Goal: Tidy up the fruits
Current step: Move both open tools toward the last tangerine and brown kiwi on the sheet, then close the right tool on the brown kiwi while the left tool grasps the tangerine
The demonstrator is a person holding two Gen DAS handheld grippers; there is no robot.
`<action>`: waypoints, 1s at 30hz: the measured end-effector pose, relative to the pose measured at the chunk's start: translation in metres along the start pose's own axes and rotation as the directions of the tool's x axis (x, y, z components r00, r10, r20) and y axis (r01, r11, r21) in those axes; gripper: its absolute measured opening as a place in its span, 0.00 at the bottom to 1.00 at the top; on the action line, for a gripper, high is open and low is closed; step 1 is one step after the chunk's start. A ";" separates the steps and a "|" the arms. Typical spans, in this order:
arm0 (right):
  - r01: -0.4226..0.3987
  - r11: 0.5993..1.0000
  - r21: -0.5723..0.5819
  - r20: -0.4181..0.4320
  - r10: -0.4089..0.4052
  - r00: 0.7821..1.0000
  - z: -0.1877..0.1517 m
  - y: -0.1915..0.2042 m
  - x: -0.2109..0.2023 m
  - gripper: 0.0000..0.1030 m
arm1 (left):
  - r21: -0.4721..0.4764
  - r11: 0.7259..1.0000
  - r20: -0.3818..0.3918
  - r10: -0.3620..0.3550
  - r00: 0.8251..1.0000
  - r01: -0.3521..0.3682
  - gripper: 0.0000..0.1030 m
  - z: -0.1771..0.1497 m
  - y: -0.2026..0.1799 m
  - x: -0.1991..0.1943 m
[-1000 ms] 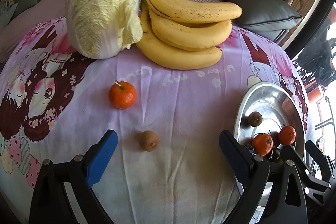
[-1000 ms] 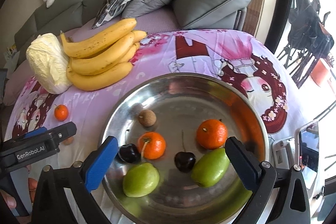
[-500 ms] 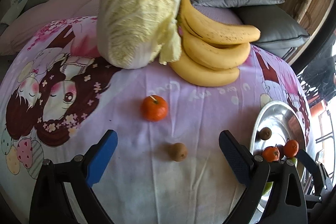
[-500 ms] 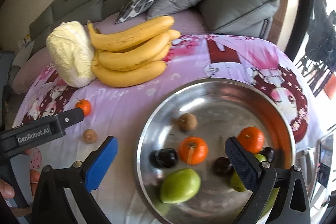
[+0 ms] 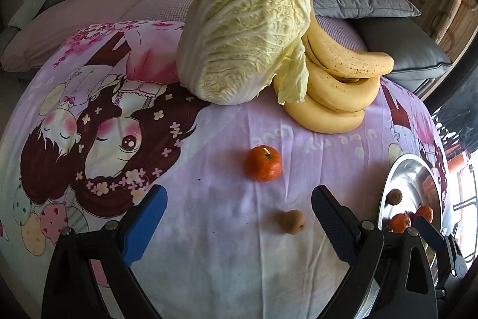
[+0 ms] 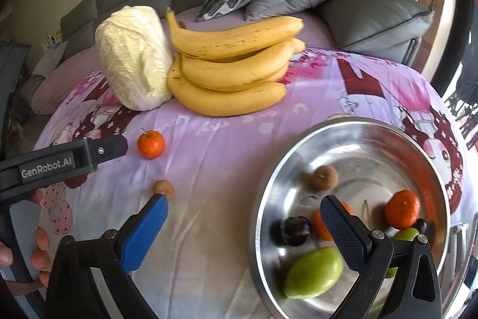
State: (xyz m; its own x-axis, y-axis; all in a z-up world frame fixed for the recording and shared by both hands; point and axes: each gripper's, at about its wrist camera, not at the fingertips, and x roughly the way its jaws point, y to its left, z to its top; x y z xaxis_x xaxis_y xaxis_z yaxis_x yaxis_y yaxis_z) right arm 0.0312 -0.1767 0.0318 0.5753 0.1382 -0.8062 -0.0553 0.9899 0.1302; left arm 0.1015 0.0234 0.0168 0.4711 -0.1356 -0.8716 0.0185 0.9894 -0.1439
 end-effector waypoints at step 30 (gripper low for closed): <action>-0.084 0.991 -0.100 -0.087 0.076 0.993 -0.002 0.060 0.055 0.77 | 0.002 0.999 -0.121 -0.031 0.992 0.032 0.94 0.009 0.023 0.037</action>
State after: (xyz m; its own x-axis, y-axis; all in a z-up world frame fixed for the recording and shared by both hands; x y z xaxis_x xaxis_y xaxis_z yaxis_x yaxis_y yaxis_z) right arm 0.0579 -0.1094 -0.0058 0.4963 0.2148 -0.8412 -0.1850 0.9728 0.1393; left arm 0.1274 0.0418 -0.0143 0.3600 -0.1715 -0.9170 0.0354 0.9848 -0.1703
